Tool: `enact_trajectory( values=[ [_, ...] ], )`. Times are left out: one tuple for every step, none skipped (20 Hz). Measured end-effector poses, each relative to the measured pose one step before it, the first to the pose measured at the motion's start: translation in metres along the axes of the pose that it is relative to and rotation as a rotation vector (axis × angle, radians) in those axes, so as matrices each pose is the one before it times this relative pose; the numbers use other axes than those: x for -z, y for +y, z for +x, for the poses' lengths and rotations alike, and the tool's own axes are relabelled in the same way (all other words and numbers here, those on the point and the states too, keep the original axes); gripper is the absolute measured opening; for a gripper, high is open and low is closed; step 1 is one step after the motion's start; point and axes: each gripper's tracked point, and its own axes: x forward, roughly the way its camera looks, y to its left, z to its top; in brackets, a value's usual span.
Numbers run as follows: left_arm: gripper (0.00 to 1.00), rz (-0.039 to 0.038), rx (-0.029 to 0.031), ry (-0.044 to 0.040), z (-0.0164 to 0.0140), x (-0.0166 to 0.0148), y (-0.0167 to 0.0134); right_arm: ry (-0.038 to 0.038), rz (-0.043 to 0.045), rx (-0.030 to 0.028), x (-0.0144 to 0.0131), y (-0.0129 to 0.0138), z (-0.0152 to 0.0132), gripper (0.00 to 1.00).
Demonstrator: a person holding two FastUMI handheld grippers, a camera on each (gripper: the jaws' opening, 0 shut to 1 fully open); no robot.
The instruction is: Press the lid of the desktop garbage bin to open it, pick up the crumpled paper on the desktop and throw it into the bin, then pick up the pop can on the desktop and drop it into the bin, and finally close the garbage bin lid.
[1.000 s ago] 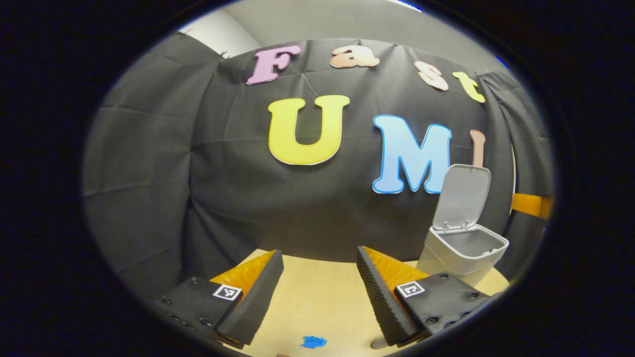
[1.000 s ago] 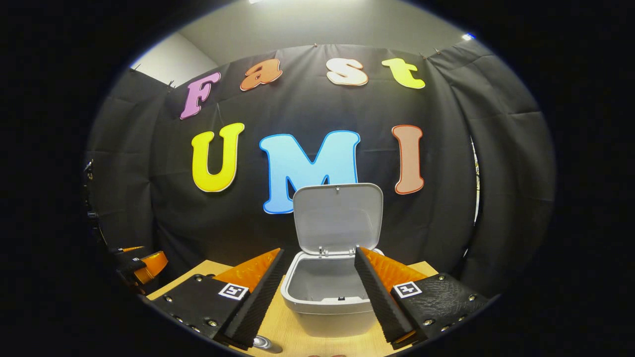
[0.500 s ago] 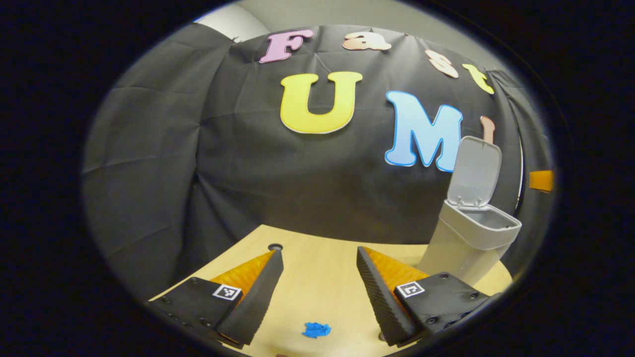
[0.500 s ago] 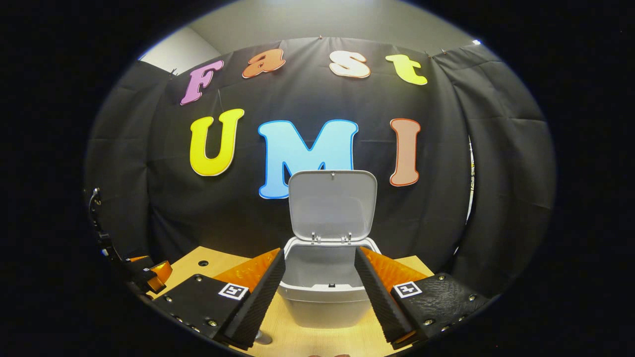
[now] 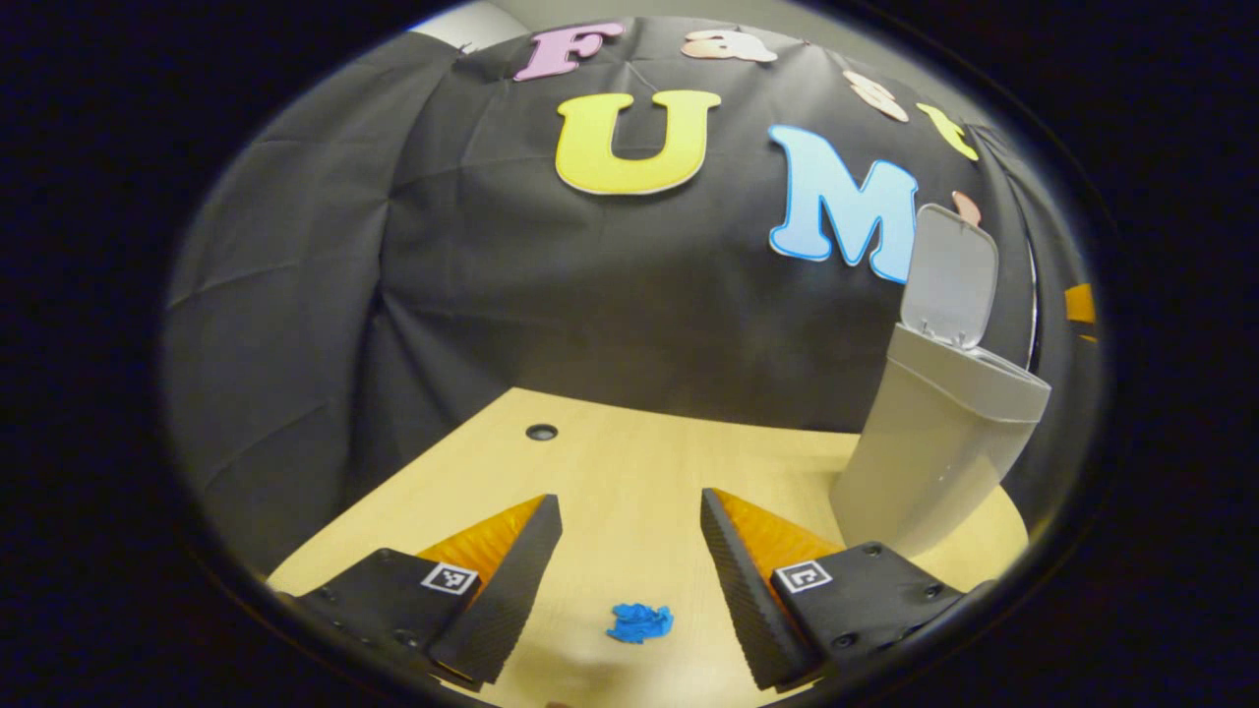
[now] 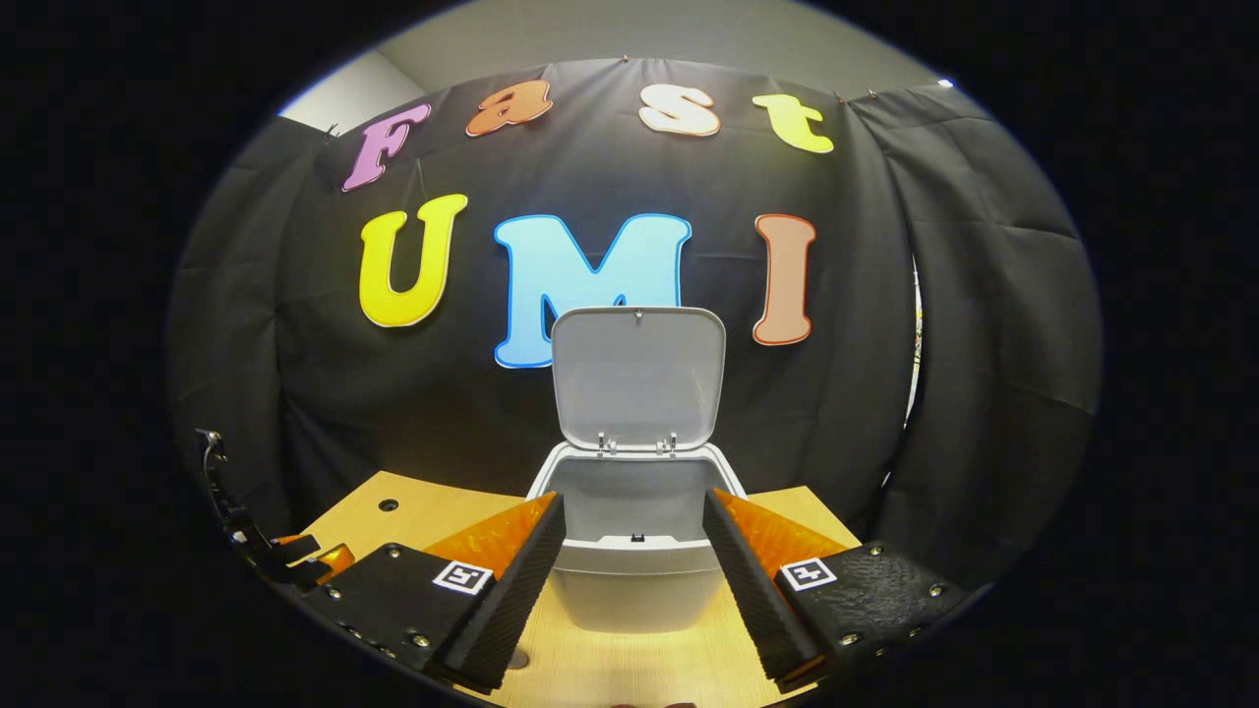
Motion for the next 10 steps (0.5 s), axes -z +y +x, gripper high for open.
enact_trajectory(
  values=[
    [0.94, 0.00013, 0.00335, 0.01424, 0.00342, 0.00913, -0.00078, 0.00403, -0.00262, 0.00398, 0.00146, 0.00010, -0.00074, 0.90],
    [0.92, 0.00392, 0.00470, 0.01725, 0.00323, 0.00922, -0.00070, 0.00206, -0.00192, 0.00266, 0.00028, 0.00017, -0.00027, 0.90],
    [0.92, 0.00853, 0.00432, 0.02005, 0.00326, 0.00958, -0.00212, 0.00223, -0.00086, 0.00217, 0.00094, -0.00019, 0.00085, 0.90],
    [0.92, 0.01080, 0.00582, 0.02048, 0.00467, 0.01043, -0.00185, 0.00286, 0.00040, 0.00293, -0.00021, -0.00053, 0.00076, 0.90],
    [0.94, 0.00987, 0.00642, 0.01836, 0.00448, 0.00992, -0.00191, 0.00311, 0.00076, 0.00387, 0.00142, -0.00055, -0.00030, 0.90],
    [0.95, 0.00640, 0.00392, 0.01928, 0.00379, 0.00991, -0.00199, 0.00263, 0.00040, 0.00574, -0.00019, -0.00158, -0.00014, 0.90],
    [0.96, 0.00288, 0.00298, 0.01938, 0.00504, 0.00849, -0.00031, 0.00093, -0.00097, 0.00579, -0.00012, -0.00121, 0.00029, 0.90],
    [0.96, 0.00109, 0.00287, 0.02099, 0.00503, 0.00997, -0.00250, 0.00168, -0.00312, 0.00566, 0.00011, -0.00115, -0.00037, 0.90],
    [0.94, 0.00063, 0.00053, 0.02231, 0.00428, 0.01150, -0.00147, 0.00402, -0.00458, 0.00586, 0.00113, -0.00210, 0.00045, 0.90],
    [0.96, -0.00117, 0.00426, 0.02344, 0.00432, 0.00977, -0.00185, 0.00453, -0.00548, 0.00610, 0.00032, -0.00229, -0.00011, 0.91]
  ],
)
